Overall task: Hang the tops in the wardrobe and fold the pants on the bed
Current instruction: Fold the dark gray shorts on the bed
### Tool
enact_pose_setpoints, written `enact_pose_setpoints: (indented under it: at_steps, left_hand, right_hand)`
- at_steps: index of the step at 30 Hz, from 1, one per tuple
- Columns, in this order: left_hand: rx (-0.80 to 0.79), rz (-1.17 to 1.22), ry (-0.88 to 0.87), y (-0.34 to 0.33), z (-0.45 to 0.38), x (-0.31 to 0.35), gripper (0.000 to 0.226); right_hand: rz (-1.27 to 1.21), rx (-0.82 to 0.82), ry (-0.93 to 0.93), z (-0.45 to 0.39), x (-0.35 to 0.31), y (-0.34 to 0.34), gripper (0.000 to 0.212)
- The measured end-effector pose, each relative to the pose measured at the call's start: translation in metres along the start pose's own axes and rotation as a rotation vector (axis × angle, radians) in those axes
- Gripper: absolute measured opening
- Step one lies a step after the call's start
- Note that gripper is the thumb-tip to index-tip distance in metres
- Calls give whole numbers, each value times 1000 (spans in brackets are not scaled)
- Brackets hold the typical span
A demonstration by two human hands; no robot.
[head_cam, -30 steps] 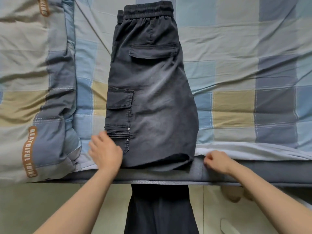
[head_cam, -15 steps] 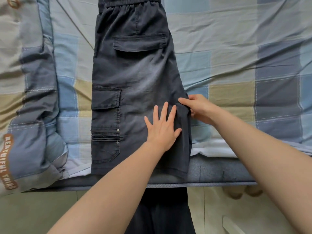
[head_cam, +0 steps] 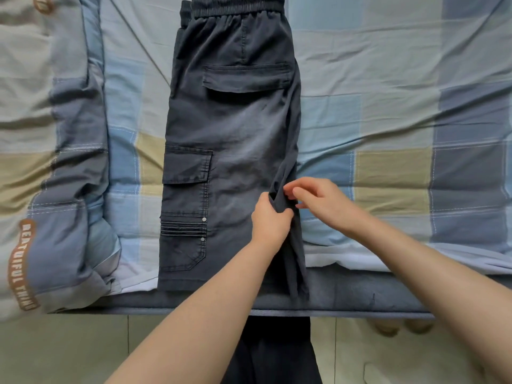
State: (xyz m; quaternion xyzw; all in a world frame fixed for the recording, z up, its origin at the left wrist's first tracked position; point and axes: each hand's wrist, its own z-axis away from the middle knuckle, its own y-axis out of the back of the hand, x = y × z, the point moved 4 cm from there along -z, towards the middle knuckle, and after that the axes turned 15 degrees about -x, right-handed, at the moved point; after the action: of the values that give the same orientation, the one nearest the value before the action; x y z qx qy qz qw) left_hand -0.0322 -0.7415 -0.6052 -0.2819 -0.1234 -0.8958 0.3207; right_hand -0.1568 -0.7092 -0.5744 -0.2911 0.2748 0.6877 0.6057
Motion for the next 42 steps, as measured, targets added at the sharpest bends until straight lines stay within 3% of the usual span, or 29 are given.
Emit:
enact_pose_setpoints:
  at_steps: [4,6,9,11,13,16,18,19,22,25,30,32,35,38,40,42]
  left_hand:
    - [35,244,62,37,-3,-20,13]
    - [26,188,78,56,-5,-29,3]
    - [-69,14,156,76,-6,-42,16]
    - [-210,-162,150,83,-2,-47,18]
    - [-368,-579,22,94,9,-45,13]
    - [-352,-1335,-606,130,26,-28,21]
    - [-342,-1568,-921,165,32,-26,32]
    - [-348,-1675,-980,183,32,-27,40]
    - [-443,-1932,-878,228,22,-31,67]
    - [-507,-2038,-763,233,8,-29,70]
    - [-597,-1890,-702,229,0,-22,57]
    - [-676,-1704,-546,234,-4,-13,51]
    - [-664,-1108,-250,240,-15,13,34]
    - [-631,-249,-84,253,-30,34,23]
    - [-520,65,-1,264,-44,34,16]
    - [-450,144,40,266,-55,25,22]
  right_hand:
    - [821,-171,196,0,-1,-11,52]
    - [1229,-211,333,-1,3,-20,59]
    - [1622,-228,436,-6,16,-34,51]
    - [1681,-232,478,-13,22,-37,49]
    - [1727,-224,515,-21,24,-37,51]
    - [1779,-183,588,-27,25,-39,49]
    - [1777,-158,634,-31,24,-41,46]
    - [1760,-137,648,-32,23,-42,46]
    - [1694,-100,647,-32,25,-46,47]
    - [1614,-193,588,-32,24,-47,51]
    - [1151,-426,311,-36,24,-33,59]
    - [871,-461,217,-38,23,-29,54]
    - [221,-408,69,-47,9,-15,40]
    - [-523,-154,-70,-60,5,14,36]
    - [-740,-73,-216,-66,10,28,40]
    - [-699,-74,-331,-72,13,35,37]
